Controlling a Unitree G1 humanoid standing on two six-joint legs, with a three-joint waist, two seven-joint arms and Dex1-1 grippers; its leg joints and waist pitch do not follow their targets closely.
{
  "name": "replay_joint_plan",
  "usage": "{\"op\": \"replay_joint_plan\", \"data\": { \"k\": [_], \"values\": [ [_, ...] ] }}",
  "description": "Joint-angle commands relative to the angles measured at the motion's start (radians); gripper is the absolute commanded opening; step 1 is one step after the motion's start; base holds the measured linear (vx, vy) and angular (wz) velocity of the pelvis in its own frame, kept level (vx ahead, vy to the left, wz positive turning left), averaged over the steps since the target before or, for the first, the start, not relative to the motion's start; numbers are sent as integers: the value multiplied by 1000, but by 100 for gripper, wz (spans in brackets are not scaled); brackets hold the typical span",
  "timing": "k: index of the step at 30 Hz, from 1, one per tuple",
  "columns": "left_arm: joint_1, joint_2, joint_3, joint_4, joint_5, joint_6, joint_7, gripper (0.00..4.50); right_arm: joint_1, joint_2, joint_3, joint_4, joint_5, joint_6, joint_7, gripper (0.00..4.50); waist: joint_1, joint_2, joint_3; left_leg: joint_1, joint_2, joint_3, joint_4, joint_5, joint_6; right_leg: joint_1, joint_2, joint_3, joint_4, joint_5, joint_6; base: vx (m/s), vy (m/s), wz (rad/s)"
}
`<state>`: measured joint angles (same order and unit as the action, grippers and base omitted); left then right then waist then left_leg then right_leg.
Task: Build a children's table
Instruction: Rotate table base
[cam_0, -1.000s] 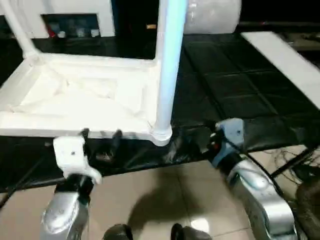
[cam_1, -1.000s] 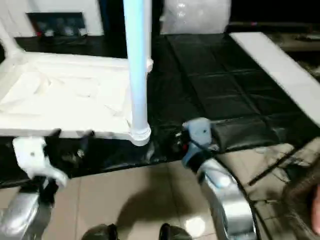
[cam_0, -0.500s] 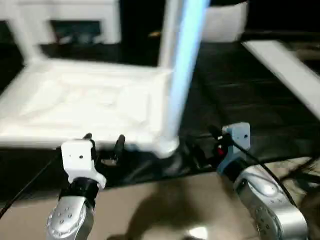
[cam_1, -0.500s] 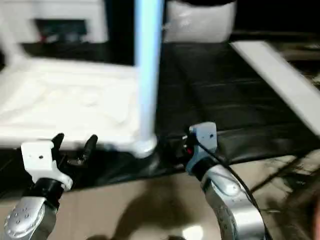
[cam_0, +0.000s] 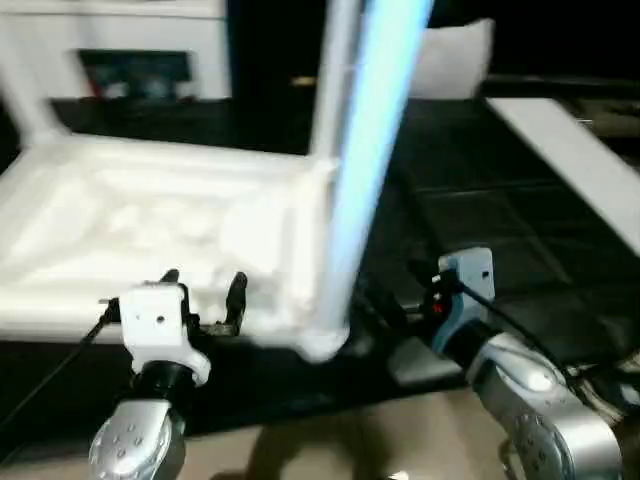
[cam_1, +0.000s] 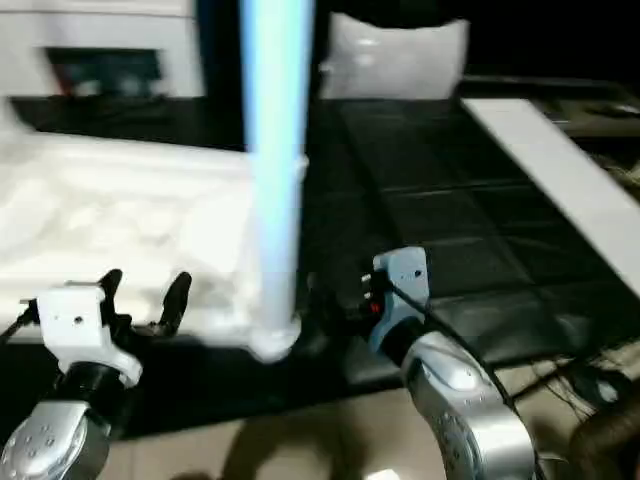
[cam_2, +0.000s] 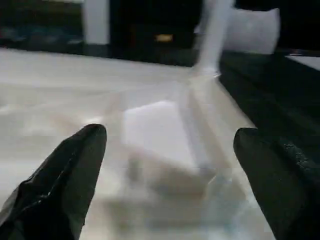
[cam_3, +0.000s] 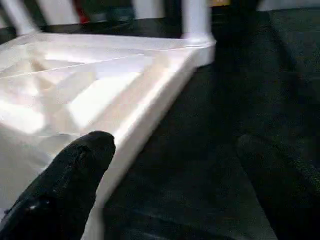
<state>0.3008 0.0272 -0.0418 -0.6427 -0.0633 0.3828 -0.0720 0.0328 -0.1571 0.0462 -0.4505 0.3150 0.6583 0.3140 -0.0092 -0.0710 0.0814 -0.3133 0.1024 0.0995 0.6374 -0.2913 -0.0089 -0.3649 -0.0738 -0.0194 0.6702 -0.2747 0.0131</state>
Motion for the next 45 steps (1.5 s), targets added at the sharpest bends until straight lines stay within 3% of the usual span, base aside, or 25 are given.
{"op": "replay_joint_plan", "data": {
  "k": [1,2,3,4,5,6,7,8,9,10,11,12,13,14,15,16,18,21,24,26,29,30,38,41,45],
  "values": [
    [14,-3,-5,-10,3,13,7,446,-1,-1,-10,-6,13,24,-2,450,40,0,-10,-58,1,4,-10,-76,269,102,-136,130,-182,-222,-95,78,-64,7],
    [16,-1,-4,-12,3,14,7,446,0,0,-9,-6,12,26,-4,450,64,-6,-35,-104,21,-16,55,-3,165,174,-176,159,-186,-335,-189,87,-45,-4],
    [21,4,-3,-19,4,16,7,446,2,0,-5,-4,8,27,-8,450,79,9,-27,-137,30,-30,54,82,160,178,-195,69,-190,-226,-169,116,-33,21],
    [23,6,-3,-22,5,17,7,446,4,-1,-4,-3,7,26,-8,450,80,12,-20,-136,34,-26,46,105,161,159,-188,24,-206,-232,-157,116,-33,21],
    [30,11,-4,-31,6,21,7,446,7,-9,6,2,1,21,-5,450,83,42,-2,-88,48,-17,-5,101,162,129,-164,-37,-239,-374,-178,105,1,66],
    [37,15,-4,-39,6,24,7,446,10,-17,16,6,-7,12,-1,450,81,80,1,-86,66,-28,-55,34,162,159,-120,-84,-234,-446,-165,138,33,68],
    [43,17,-4,-44,7,31,7,446,10,-24,23,11,-14,0,2,450,69,85,14,-98,69,-44,-83,-31,163,170,-81,-105,-219,-453,-140,138,33,68],
    [43,17,-4,-44,7,31,7,446,10,-24,23,11,-14,0,2,450,59,109,-16,-9,72,-109,-112,-101,232,128,11,-128,-140,-331,-122,211,28,67],
    [46,20,-4,-47,6,38,5,446,10,-27,25,17,-20,-9,0,450,36,106,-30,69,110,-214,-123,-133,373,49,49,-96,-28,-234,-88,207,16,73],
    [48,22,-4,-47,1,38,-2,446,9,-30,27,23,-30,-20,-3,450,36,100,-36,88,133,-274,-97,171,522,-12,35,-46,27,-159,-29,207,16,73],
    [48,27,-4,-43,2,38,-6,446,7,-22,15,33,-31,-26,-12,450,43,95,-35,85,127,-280,-77,361,558,-41,25,-21,34,-120,-1,149,13,70],
    [48,27,-4,-43,2,38,-7,446,7,-21,13,35,-31,-27,-13,450,68,78,-30,37,150,-176,-54,695,439,-46,-8,28,22,88,58,92,6,39],
    [46,29,-4,-38,1,36,-10,446,6,-14,1,44,-29,-29,-21,450,73,76,-27,-14,130,-150,-66,776,375,-11,-18,42,-5,196,70,92,6,39],
    [41,32,-3,-32,3,34,-12,446,2,-13,-6,52,-35,-33,-27,450,79,37,-37,-41,54,-112,-33,631,236,7,-60,89,-99,330,80,62,-20,17],
    [37,33,-3,-28,3,33,-12,446,0,-13,-9,55,-39,-36,-30,450,83,29,-27,-55,30,-84,-30,318,141,23,-114,110,-115,278,26,0,0,0],
    [20,46,-4,-13,4,29,-24,446,-8,-18,-12,69,-54,-51,-35,450,81,30,-33,-70,44,-87,-45,222,100,60,-127,109,-103,272,3,0,0,0],
    [8,56,-5,-5,0,31,-35,446,-13,-22,-11,75,-61,-61,-35,450,86,51,-26,-40,78,-76,-81,31,32,47,-90,78,-106,164,-136,0,0,0],
    [0,70,-6,-1,-4,41,-49,446,-13,-24,-10,79,-60,-66,-34,450,78,74,-21,-35,106,-75,-103,-130,2,37,-78,58,-109,13,-209,0,0,0],
    [-37,115,-6,23,-42,59,-120,446,-16,-33,-14,90,-47,-94,-16,450,67,67,-12,-31,105,-56,-114,-298,-34,29,-90,65,-132,-232,-203,0,0,0],
    [-82,147,-2,50,-68,73,-170,446,-20,-48,-17,91,-27,-100,19,450,65,63,-15,-40,105,-54,-117,-279,-40,35,-95,67,-134,-272,-189,0,0,0],
    [-207,265,-17,125,-104,95,-335,446,-46,-96,-29,104,-17,-128,83,450,72,68,-22,-31,99,-49,-118,-268,-41,24,-85,66,-132,-269,-170,0,0,0],
    [-271,345,-31,163,-124,105,-443,446,-64,-132,-39,113,-12,-135,130,450,69,69,-23,-42,103,-52,-122,-245,-43,32,-88,63,-128,-227,-177,0,0,0],
    [-375,584,-103,229,-225,113,-863,404,-47,-346,-65,89,39,-134,375,450,71,67,-45,-40,104,-30,-108,-69,39,42,-88,53,-106,23,-262,0,0,0],
    [-443,647,-185,293,-213,82,-1016,375,8,-444,-76,56,76,-142,504,450,77,61,-47,-39,109,-17,-108,-63,69,44,-89,53,-111,-7,-280,0,0,0],
    [-540,676,-271,388,-179,22,-1116,336,77,-533,-71,-6,126,-154,630,450,98,62,-47,-28,119,-10,-113,-144,49,37,-92,54,-121,-144,-271,0,0,0]
  ]
}}
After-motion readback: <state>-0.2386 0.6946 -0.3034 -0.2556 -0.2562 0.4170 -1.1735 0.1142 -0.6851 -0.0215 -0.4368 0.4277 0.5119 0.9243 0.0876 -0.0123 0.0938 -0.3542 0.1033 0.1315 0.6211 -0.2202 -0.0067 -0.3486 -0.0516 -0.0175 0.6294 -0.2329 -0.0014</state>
